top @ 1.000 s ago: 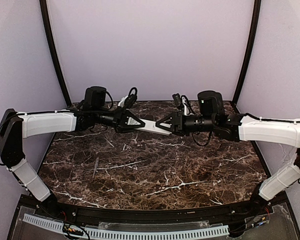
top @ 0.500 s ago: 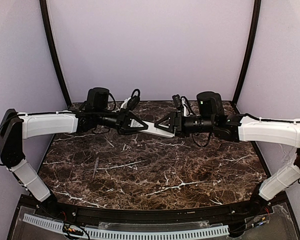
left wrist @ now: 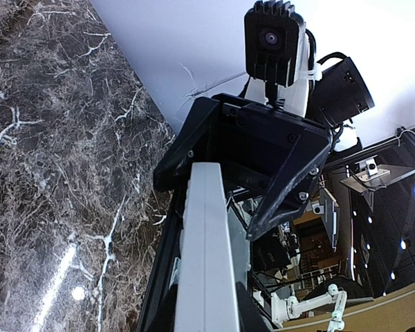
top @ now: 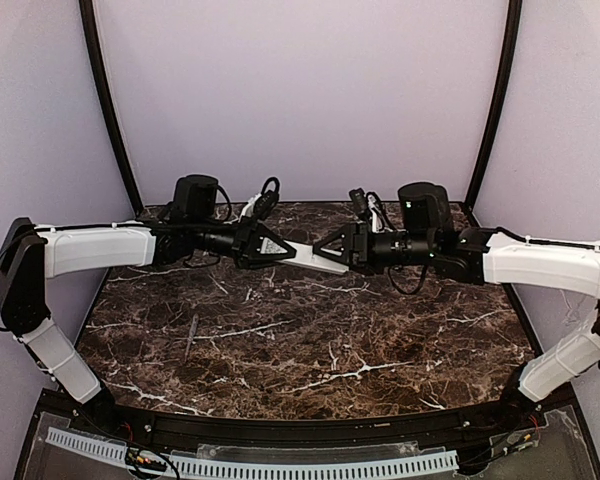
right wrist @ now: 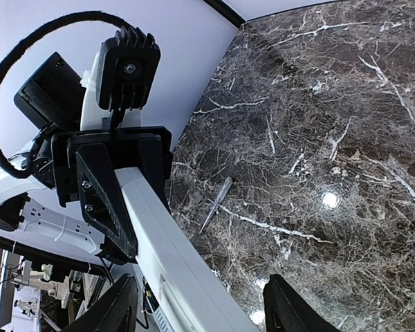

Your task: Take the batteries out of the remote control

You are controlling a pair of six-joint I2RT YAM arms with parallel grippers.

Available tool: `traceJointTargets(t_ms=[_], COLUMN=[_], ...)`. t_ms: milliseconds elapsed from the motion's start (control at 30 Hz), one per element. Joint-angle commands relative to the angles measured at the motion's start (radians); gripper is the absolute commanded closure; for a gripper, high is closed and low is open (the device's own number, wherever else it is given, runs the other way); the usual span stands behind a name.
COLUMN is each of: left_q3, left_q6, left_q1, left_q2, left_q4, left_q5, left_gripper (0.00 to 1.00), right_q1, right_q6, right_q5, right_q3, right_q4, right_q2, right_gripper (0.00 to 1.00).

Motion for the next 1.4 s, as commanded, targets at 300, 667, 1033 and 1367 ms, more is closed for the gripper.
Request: traceJointTargets(t_ms=[300,667,1033,1367], left_q3=[-0.010,-0.009,-0.010,-0.012], left_q6=[0.018,0.018,0.016,0.006], left_q1=[0.000,0.001,0.001,0.000], left_q2=[-0.039,-0.040,-0.038,-0.032], left_q4=[-0.007,-0.006,-0.006,-0.002], left_q5=[0.008,0.009,0.009,0.008], left_gripper=[1.00,1.00,0.99,1.00], right_q1=[0.010,0.010,0.010,0.009], right_q6=[0.007,-0.009,-0.020,-0.019], right_q5=[0.024,0.069,0.064,0.020], right_q3=[0.010,-0.011,-0.009,0.017], right_q4=[-0.013,-0.067,-0.069,-0.043], right_q2=[0.031,0.007,-0.015,-0.007], right_gripper=[0.39,0.39,0.40,0.37])
